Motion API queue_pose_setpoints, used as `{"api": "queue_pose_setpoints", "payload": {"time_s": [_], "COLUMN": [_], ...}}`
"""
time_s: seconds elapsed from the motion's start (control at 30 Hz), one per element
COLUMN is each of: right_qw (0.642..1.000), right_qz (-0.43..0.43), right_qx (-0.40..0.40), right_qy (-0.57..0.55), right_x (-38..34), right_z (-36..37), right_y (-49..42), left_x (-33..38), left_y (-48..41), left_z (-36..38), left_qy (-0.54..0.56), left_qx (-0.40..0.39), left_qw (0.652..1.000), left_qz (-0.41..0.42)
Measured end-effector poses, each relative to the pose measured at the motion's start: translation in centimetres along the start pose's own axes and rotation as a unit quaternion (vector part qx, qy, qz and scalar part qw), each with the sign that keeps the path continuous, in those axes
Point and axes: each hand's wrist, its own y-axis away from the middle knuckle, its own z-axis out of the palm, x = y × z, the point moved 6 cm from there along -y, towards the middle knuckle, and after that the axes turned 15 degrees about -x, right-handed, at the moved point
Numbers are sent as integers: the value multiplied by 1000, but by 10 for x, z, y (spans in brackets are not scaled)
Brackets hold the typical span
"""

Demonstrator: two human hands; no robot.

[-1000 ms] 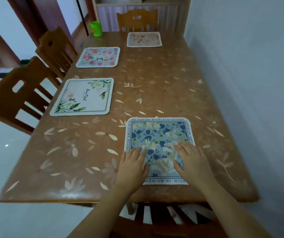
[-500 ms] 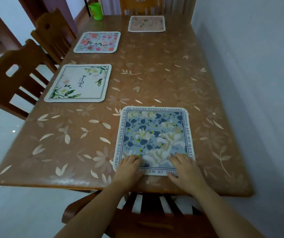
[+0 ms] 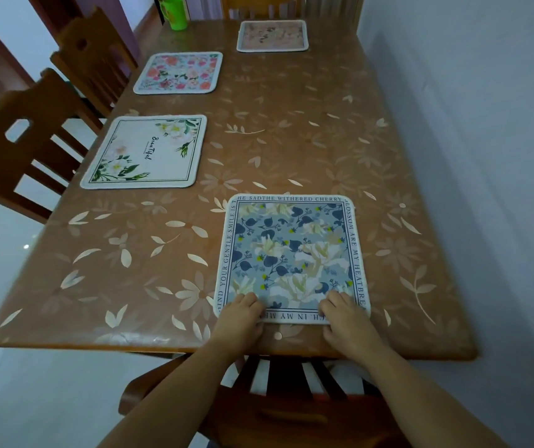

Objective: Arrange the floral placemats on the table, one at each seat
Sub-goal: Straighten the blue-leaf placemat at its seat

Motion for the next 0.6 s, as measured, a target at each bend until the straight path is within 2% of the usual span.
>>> {"api": "queue_pose_setpoints", "payload": {"time_s": [0.23,0.6], "right_qw": [999,998], "right_qz": [0,-7], "right_qx": [-34,-30], "right_qy": [-19,-47], "right_x": [-3,-11], "right_z": [3,0], "right_y": [-9,-13], "left_x": [0,-9], "left_y": [-1,0], "left_z": [0,-2], "left_qy": [-20,-15], "left_qx": [-13,-3], "left_qw": [999,999], "left_qz": [-24,-38]}}
